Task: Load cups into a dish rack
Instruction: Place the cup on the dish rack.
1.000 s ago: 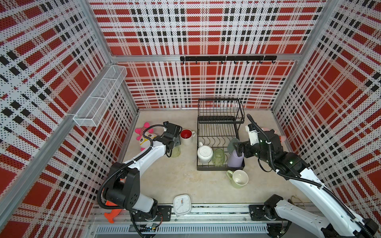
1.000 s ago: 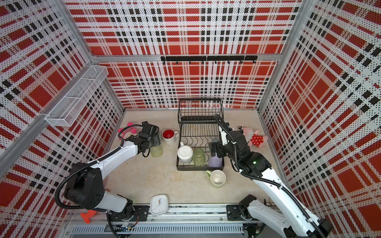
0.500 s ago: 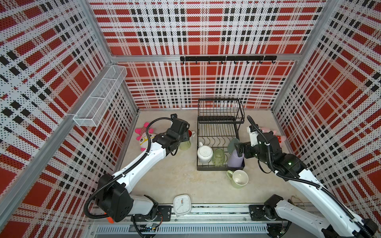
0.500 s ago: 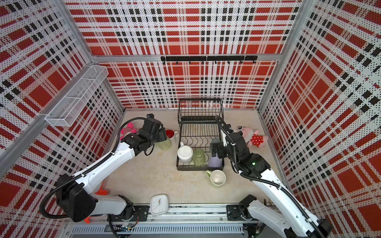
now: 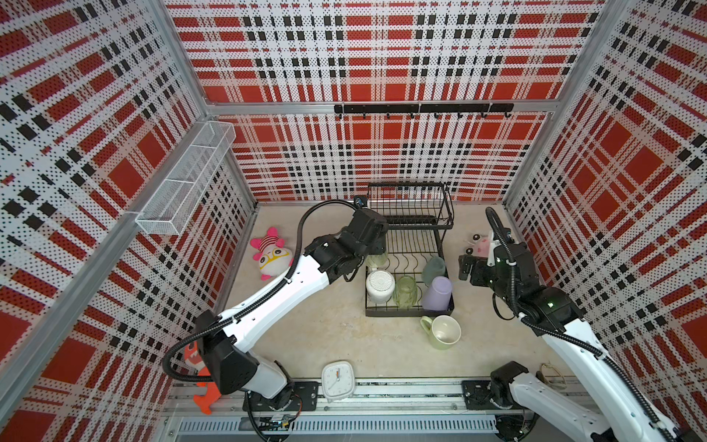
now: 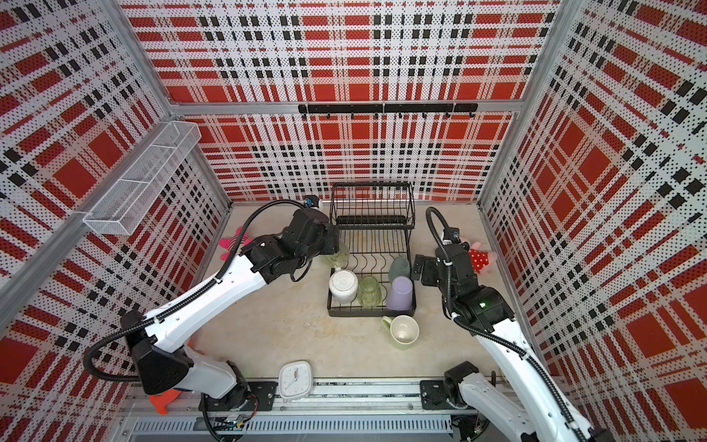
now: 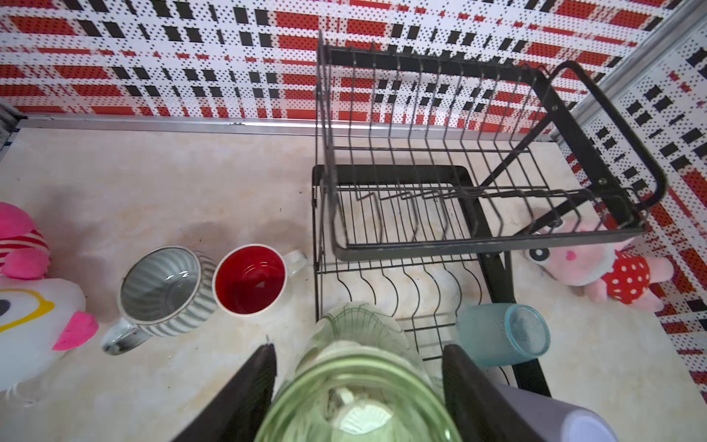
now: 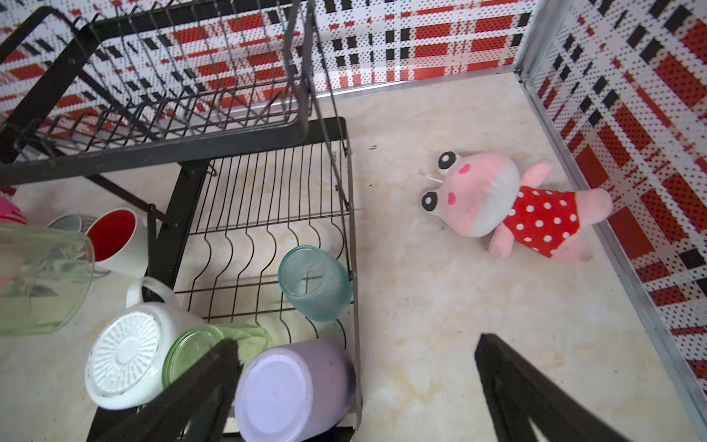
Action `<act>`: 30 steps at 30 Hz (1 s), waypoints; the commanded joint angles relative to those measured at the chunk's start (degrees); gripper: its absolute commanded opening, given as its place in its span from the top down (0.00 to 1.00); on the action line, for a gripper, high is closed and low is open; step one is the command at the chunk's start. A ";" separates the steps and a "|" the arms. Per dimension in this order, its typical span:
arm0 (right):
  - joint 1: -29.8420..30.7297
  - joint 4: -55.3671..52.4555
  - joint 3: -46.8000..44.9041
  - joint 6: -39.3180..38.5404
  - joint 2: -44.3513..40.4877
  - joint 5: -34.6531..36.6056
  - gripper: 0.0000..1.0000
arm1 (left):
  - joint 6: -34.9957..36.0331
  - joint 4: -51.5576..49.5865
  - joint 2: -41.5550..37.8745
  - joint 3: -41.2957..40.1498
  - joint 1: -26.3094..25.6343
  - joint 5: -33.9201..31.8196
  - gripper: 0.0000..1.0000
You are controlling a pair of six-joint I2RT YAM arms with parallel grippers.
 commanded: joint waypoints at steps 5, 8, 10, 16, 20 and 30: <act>-3.90 -1.00 0.37 0.15 -1.47 -1.06 0.00 | 2.47 -0.54 8.15 8.65 -3.62 1.93 0.54; -4.47 -0.87 -0.12 0.23 -1.86 -0.78 0.00 | 3.26 0.30 11.75 11.37 -3.62 4.80 0.54; -4.83 -0.74 -0.72 0.50 -2.26 -0.09 0.00 | 3.62 0.48 14.19 13.10 -3.62 5.87 0.55; -6.98 -0.52 -2.37 0.11 -3.97 -0.02 0.00 | 4.24 0.87 20.95 17.21 -3.62 9.52 0.56; -7.38 -0.57 -2.88 -0.64 -4.92 -0.64 0.00 | 4.10 1.55 24.06 18.04 -3.62 8.49 0.56; -7.46 -0.35 -3.51 -1.21 -5.55 -2.21 0.00 | 3.54 3.67 29.56 17.87 -3.62 8.85 0.55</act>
